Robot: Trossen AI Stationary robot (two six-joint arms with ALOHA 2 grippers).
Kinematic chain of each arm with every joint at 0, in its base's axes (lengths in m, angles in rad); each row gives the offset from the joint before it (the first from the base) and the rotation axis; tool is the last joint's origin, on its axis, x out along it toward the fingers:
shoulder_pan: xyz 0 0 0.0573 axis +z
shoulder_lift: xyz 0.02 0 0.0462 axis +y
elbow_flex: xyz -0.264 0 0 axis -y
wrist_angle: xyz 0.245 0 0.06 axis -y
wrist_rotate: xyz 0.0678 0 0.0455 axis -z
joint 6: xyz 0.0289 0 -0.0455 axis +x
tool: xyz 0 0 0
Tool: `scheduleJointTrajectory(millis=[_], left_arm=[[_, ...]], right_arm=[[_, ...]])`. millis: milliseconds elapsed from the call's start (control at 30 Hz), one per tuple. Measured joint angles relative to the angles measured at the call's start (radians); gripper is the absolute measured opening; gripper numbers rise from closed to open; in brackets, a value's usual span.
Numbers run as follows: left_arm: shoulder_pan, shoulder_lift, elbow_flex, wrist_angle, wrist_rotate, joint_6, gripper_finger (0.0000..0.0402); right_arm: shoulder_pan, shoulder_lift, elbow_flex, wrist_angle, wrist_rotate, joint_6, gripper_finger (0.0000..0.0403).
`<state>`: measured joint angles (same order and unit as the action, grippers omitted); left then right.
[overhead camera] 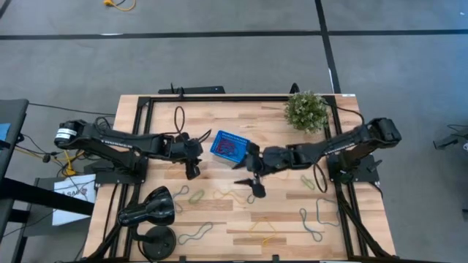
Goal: Pick and place items into bin
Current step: Put the yellow rubber band into the blue bin
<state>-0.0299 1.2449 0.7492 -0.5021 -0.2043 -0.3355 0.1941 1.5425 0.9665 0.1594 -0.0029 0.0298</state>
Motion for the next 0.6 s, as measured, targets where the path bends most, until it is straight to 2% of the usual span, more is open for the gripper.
scheduleJointTrajectory(millis=[167, 333, 467, 600], left_arm=[[0.0, 0.0, -0.076, 0.015, 0.0, -0.002, 0.01], [0.0, 0.0, -0.17, 0.109, 0.026, -0.048, 0.01], [0.0, 0.0, -0.236, 0.185, 0.025, -0.064, 0.01], [0.001, 0.0, -0.265, 0.188, 0.033, -0.061, 0.01]], right_arm=[[0.061, 0.0, 0.0, -0.061, 0.0, 0.053, 0.0239], [0.108, 0.024, -0.001, -0.057, 0.001, 0.05, 0.0239], [0.121, 0.051, 0.001, -0.051, 0.001, 0.05, 0.0239], [0.114, 0.067, 0.002, -0.041, 0.004, 0.05, 0.0239]])
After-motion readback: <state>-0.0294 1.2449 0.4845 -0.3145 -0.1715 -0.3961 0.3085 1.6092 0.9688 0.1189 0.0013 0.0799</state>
